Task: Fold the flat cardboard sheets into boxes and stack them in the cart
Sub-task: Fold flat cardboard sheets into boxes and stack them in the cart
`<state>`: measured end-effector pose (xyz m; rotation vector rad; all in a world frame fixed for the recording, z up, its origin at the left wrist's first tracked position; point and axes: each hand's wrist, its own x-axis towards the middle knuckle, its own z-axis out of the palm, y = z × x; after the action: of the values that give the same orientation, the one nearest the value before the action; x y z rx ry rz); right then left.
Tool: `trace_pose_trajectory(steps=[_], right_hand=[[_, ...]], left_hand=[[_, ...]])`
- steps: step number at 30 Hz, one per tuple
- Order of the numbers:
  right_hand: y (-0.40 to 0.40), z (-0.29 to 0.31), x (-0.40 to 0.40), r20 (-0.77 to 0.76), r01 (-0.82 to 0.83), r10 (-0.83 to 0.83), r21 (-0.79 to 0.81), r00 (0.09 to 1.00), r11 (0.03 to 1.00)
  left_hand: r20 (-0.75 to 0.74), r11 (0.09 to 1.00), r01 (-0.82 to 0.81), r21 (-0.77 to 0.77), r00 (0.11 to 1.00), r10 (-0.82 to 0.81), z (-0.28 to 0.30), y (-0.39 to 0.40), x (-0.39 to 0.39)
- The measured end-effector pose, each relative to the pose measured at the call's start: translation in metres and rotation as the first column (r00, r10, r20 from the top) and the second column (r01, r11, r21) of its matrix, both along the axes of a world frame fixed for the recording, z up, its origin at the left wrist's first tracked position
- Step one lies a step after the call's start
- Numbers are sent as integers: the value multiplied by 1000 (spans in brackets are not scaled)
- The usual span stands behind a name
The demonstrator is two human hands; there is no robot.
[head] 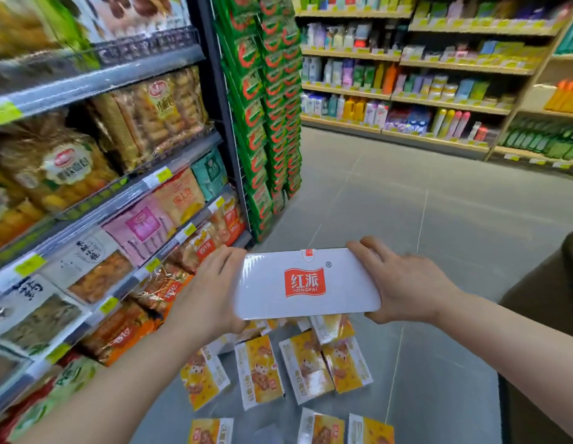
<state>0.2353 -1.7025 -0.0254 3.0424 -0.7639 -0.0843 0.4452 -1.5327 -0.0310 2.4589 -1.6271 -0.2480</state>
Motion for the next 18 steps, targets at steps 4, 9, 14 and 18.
trace_pose_trajectory(steps=[4,9,14,18], right_hand=[[33,32,-9,-41,-177,174,-80,984,981],[83,58,-1,-93,-375,368,-74,925,924],[154,61,39,-70,-548,544,-175,836,818],[246,59,82,-202,-730,702,-155,683,666]], left_hand=[[10,989,-144,-30,990,144,20,61,-35],[35,947,-317,-48,947,319,32,148,-62],[15,857,-503,-116,861,508,34,255,-85],[113,770,-627,-113,762,637,31,353,-101]])
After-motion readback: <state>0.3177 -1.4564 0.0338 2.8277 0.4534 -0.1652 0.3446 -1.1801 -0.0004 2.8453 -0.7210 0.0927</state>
